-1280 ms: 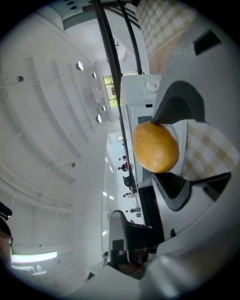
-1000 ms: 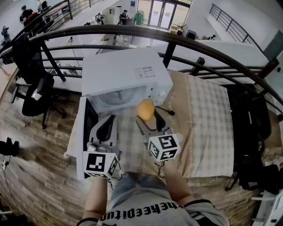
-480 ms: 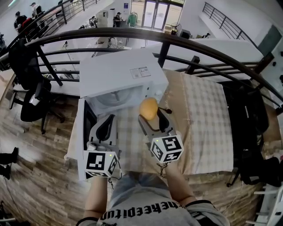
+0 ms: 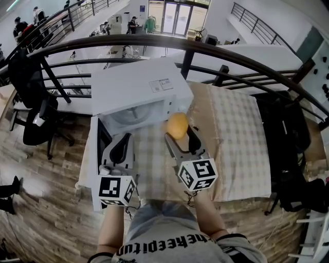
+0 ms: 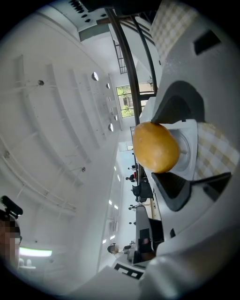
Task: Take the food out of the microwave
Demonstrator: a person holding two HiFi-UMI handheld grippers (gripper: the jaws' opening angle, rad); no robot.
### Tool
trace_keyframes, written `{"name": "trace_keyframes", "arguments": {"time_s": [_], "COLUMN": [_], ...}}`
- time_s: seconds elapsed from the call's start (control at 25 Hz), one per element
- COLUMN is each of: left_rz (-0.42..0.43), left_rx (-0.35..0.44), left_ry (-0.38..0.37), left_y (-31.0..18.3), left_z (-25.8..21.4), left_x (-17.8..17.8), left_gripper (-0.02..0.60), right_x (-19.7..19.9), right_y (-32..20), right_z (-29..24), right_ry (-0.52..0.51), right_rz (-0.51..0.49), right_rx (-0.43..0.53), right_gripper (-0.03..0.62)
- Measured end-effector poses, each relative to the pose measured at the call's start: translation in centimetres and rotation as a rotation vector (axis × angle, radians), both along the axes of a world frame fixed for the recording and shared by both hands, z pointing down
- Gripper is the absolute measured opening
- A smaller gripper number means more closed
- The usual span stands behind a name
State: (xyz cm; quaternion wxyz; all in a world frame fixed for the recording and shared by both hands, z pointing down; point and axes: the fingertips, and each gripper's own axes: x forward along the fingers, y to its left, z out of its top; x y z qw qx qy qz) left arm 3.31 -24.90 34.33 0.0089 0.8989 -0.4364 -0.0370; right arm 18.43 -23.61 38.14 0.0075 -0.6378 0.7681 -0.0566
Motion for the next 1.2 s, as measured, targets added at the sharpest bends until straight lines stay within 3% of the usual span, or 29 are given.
{"name": "trace_keyframes", "arguments": {"time_s": [1.2], "left_rz": [0.015], "left_rx": [0.013], "left_ry": [0.001], "left_y": [0.0], "left_z": [-0.6], "left_x": [-0.6], "left_gripper": [0.014], "right_x": [2.2], "right_y": [3.0], "right_z": [-3.8], "right_ry": [-0.003], "right_rz": [0.122], "right_rx": [0.105], "right_gripper": [0.324]}}
